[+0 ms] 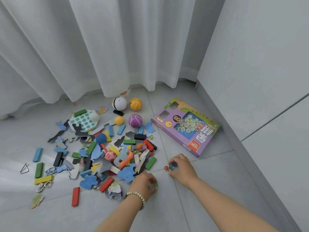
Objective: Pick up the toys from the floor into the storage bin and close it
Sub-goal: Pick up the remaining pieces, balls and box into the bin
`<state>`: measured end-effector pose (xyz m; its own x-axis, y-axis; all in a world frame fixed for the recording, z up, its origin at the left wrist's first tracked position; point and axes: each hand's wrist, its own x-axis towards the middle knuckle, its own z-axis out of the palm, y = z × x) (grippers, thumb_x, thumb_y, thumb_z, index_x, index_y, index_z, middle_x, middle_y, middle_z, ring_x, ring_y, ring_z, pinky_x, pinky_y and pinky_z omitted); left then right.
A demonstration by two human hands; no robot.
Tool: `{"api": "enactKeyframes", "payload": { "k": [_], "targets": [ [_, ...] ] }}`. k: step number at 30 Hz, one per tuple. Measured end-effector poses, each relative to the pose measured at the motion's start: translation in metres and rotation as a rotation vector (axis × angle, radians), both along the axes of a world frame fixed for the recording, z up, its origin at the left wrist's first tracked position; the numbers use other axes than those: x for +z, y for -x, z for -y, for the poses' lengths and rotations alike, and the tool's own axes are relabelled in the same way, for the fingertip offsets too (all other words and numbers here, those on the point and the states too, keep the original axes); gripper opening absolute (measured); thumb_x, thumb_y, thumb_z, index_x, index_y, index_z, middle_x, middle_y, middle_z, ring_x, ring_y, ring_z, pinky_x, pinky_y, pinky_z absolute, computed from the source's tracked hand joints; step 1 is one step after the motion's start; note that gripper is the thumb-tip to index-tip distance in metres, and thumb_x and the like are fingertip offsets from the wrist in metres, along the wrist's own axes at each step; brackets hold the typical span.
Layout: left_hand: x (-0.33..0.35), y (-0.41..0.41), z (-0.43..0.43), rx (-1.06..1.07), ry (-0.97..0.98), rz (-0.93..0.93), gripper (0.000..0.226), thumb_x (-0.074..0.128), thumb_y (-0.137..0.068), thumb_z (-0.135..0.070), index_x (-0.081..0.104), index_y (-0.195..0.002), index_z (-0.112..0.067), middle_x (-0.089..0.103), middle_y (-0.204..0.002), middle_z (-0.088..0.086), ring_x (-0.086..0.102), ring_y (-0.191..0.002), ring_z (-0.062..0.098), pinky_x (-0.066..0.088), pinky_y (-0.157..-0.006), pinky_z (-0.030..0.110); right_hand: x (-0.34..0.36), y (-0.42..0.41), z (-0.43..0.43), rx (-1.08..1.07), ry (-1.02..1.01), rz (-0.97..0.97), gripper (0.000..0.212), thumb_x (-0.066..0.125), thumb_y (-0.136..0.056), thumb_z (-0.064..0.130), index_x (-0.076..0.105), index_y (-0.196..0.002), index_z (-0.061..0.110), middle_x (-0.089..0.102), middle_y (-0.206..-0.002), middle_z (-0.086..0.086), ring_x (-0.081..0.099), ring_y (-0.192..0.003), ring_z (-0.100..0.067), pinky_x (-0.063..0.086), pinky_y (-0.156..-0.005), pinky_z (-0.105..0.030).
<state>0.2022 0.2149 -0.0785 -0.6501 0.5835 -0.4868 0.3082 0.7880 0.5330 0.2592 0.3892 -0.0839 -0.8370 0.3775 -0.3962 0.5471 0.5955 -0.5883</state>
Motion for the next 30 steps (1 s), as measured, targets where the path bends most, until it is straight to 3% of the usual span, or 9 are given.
{"api": "enactKeyframes", "payload": {
  "k": [6,9,16,20,27,30],
  "targets": [
    [-0.004,0.004,-0.006,0.181,-0.105,0.056,0.008,0.058,-0.088,-0.022,0.051,-0.09,-0.023,0.058,-0.088,-0.005,0.054,-0.07,0.009,0.05,-0.07,0.02,-0.007,-0.003,0.002,-0.069,0.013,-0.045,0.022,0.072,-0.079,0.011,0.056,-0.085,0.025,0.047,-0.1,0.003,0.053,-0.091,-0.012,0.041,-0.078,-0.011],
    [-0.001,0.004,-0.008,0.447,-0.268,0.236,0.007,0.056,-0.09,-0.012,0.05,-0.091,-0.017,0.056,-0.088,0.003,0.061,-0.073,0.016,0.055,-0.068,0.026,-0.008,-0.007,0.003,-0.116,0.026,-0.065,0.025,0.07,-0.079,0.006,0.056,-0.086,0.025,0.048,-0.097,0.004,0.054,-0.085,-0.011,0.037,-0.07,-0.002],
    [0.007,0.004,-0.017,0.773,-0.454,0.63,0.011,0.047,-0.095,-0.008,0.055,-0.102,-0.007,0.062,-0.09,0.007,0.06,-0.072,0.018,0.053,-0.057,0.022,-0.013,-0.014,0.003,-0.17,0.029,-0.095,0.021,0.072,-0.079,0.012,0.057,-0.087,0.025,0.051,-0.095,0.003,0.055,-0.084,-0.013,0.038,-0.069,-0.004],
    [0.009,0.0,-0.018,0.852,-0.451,0.727,0.015,0.047,-0.097,-0.015,0.058,-0.103,-0.008,0.061,-0.088,0.006,0.057,-0.069,0.017,0.051,-0.058,0.024,-0.015,-0.02,0.002,-0.191,0.019,-0.114,0.022,0.074,-0.078,0.014,0.057,-0.088,0.024,0.05,-0.093,0.003,0.053,-0.079,-0.008,0.039,-0.068,-0.006],
    [0.009,0.003,-0.015,0.87,-0.456,0.767,0.014,0.045,-0.096,-0.008,0.055,-0.106,-0.004,0.059,-0.087,0.007,0.056,-0.066,0.017,0.053,-0.052,0.021,-0.015,-0.024,0.001,-0.154,0.036,-0.124,0.025,0.076,-0.075,0.016,0.056,-0.088,0.025,0.049,-0.089,0.008,0.05,-0.073,-0.002,0.038,-0.065,-0.005],
    [0.014,0.003,-0.018,0.955,-0.509,0.887,0.013,0.046,-0.096,-0.007,0.056,-0.104,-0.003,0.059,-0.088,0.01,0.057,-0.07,0.02,0.053,-0.061,0.026,-0.016,-0.024,0.001,-0.178,0.029,-0.141,0.024,0.075,-0.075,0.014,0.057,-0.086,0.025,0.049,-0.087,0.007,0.049,-0.07,-0.001,0.038,-0.063,-0.005]
  ]
}}
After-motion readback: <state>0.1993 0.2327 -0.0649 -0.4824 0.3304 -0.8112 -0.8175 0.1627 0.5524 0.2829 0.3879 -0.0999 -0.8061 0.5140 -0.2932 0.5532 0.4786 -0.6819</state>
